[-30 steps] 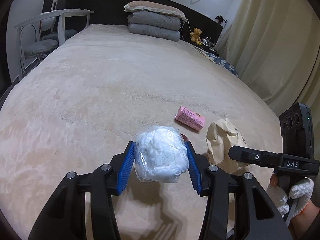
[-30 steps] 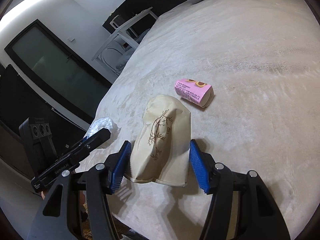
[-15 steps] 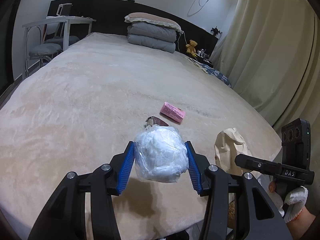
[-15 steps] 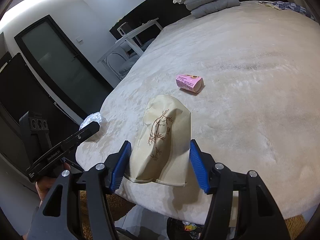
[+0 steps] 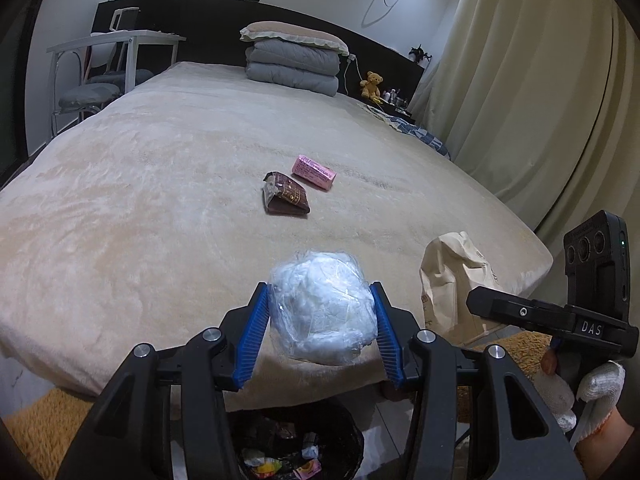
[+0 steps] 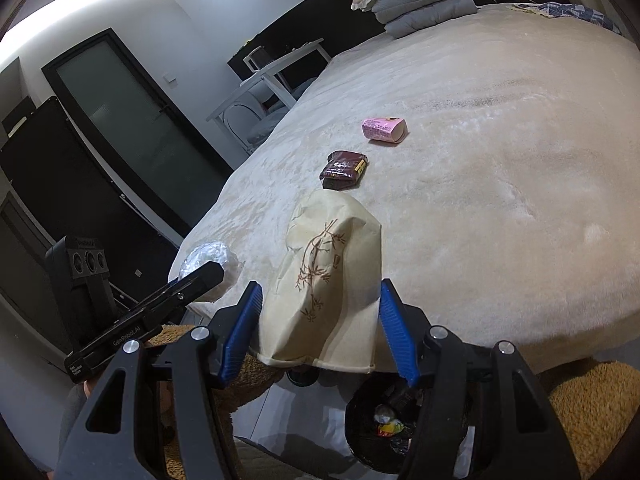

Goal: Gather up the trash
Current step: 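Carry the tissue ball and paper bag down over the trash bin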

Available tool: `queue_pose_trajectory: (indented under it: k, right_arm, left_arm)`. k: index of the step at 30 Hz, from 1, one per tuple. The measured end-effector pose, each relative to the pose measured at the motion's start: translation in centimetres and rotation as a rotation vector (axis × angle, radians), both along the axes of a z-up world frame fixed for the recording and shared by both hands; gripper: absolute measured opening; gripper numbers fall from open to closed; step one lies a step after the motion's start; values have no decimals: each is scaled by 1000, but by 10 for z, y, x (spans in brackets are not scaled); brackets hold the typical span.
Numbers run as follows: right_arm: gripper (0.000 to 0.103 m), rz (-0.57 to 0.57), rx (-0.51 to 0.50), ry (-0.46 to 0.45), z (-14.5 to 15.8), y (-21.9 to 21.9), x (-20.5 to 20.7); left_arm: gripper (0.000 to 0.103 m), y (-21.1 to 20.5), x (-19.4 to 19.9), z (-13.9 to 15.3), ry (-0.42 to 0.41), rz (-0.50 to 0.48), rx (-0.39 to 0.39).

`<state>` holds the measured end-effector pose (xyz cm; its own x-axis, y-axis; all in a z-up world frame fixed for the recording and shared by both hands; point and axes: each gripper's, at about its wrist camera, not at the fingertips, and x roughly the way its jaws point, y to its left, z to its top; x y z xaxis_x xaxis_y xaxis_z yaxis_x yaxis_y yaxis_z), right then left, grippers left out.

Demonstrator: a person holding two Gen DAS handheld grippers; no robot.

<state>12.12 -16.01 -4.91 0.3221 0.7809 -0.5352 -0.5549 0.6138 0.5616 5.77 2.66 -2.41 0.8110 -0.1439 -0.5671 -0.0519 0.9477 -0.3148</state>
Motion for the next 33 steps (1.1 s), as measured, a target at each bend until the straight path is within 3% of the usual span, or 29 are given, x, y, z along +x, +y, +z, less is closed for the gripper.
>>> queue_pose_trajectory:
  k: [6,18,33]
  right_arm:
    - [60,-32,14,16,-7,-14,-24]
    - [60,-67,-75,-13,-18,-21,-54]
    - [60,-41,-209,65,-50,-9,-56]
  left_arm:
    - [48,-17,-22,-10,12,-12,-15]
    - [48,-40,-47,-25,43,-49,-7]
    - [48,-54,-53,-57,182,-63,-15]
